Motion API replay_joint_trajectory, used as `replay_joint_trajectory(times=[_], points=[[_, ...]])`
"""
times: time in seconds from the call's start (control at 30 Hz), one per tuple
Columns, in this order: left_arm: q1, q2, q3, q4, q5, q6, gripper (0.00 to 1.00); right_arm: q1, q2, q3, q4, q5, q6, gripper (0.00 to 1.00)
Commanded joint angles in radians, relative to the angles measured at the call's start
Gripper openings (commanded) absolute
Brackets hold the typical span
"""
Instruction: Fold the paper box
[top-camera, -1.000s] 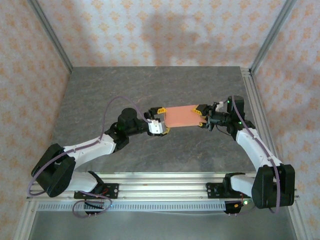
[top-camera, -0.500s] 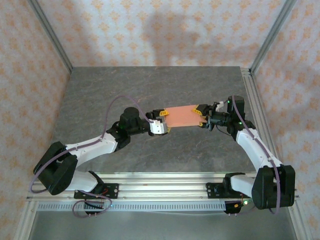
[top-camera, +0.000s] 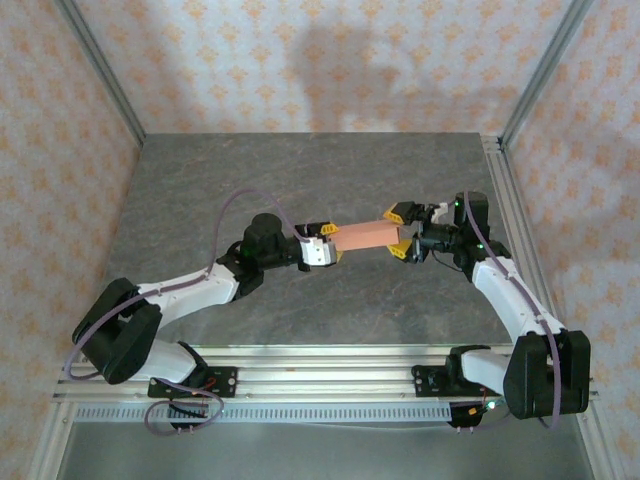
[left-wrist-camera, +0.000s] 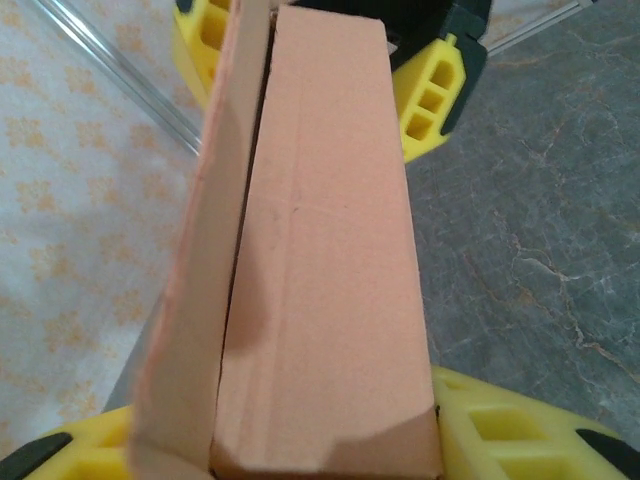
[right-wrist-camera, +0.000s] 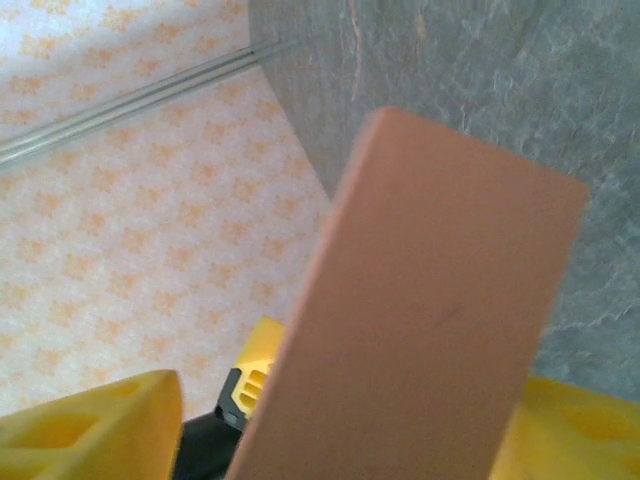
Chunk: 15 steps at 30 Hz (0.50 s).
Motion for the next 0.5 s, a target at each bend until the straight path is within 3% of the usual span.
replay_joint_trajectory(times=[0.0, 0.23, 0.47], points=[[0.009, 0.013, 0.036, 0.001, -0.015, -0.07, 0.48, -0.031, -0.041, 0.016, -0.02, 0.113, -0.063, 0.85], [0.024, 0.019, 0.014, -0.033, -0.011, -0.186, 0.47, -0.091, -0.065, 0.078, -0.224, 0.313, -0.349, 0.88], [0.031, 0.049, 0.018, -0.14, 0.023, -0.268, 0.47, -0.09, -0.098, 0.116, -0.258, 0.585, -0.687, 0.84]])
